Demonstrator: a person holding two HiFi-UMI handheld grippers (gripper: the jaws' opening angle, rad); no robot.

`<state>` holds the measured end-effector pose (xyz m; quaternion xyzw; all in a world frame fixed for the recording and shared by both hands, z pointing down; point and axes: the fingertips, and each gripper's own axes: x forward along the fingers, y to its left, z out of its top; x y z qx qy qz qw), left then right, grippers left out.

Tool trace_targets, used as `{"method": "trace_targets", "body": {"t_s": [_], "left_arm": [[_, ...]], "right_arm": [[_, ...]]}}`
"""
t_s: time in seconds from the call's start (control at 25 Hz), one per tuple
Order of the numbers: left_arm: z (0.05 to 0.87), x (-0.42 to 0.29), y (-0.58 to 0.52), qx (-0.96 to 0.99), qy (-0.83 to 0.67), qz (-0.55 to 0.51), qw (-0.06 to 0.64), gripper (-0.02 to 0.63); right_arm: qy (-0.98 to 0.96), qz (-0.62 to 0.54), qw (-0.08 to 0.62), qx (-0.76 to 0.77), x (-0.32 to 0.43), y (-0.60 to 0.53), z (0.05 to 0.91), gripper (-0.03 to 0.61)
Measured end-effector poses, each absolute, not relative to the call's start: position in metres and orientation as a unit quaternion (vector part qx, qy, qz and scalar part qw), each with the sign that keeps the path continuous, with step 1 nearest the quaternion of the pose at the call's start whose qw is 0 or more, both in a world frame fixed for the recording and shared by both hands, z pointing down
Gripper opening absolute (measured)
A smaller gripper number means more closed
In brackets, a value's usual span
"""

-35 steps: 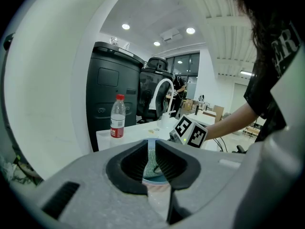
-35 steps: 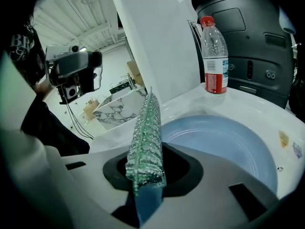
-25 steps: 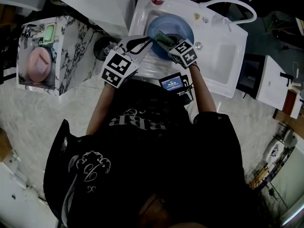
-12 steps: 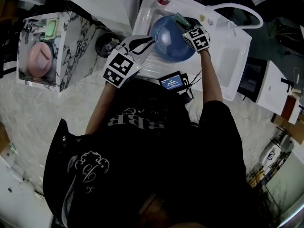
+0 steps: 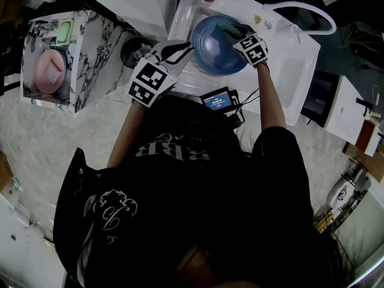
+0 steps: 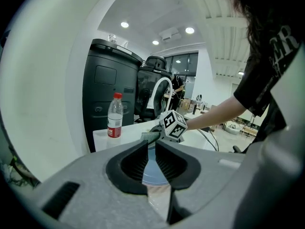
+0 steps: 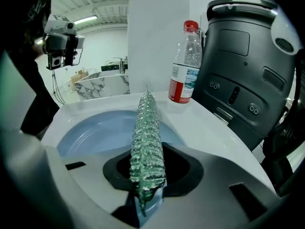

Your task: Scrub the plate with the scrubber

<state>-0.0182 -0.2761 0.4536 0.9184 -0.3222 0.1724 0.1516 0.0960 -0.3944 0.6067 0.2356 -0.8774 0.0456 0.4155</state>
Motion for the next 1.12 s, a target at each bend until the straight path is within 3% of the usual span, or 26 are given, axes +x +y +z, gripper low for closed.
{"method": "trace_targets", "body": {"t_s": [0.68, 1.12], "left_arm": [[0.444, 0.017, -0.269, 0.934, -0.287, 0.172, 0.128, 0.043], [0.445, 0.03, -0.26, 0.939, -0.268, 0.175, 0.127, 0.043]], "right_arm": [[-0.908, 0.118, 0.393, 0.089, 0.048, -0.257, 0.596, 0.091], [-0.912, 0.149, 0.366, 0.112, 0.062, -0.261, 0.587, 0.091]]}}
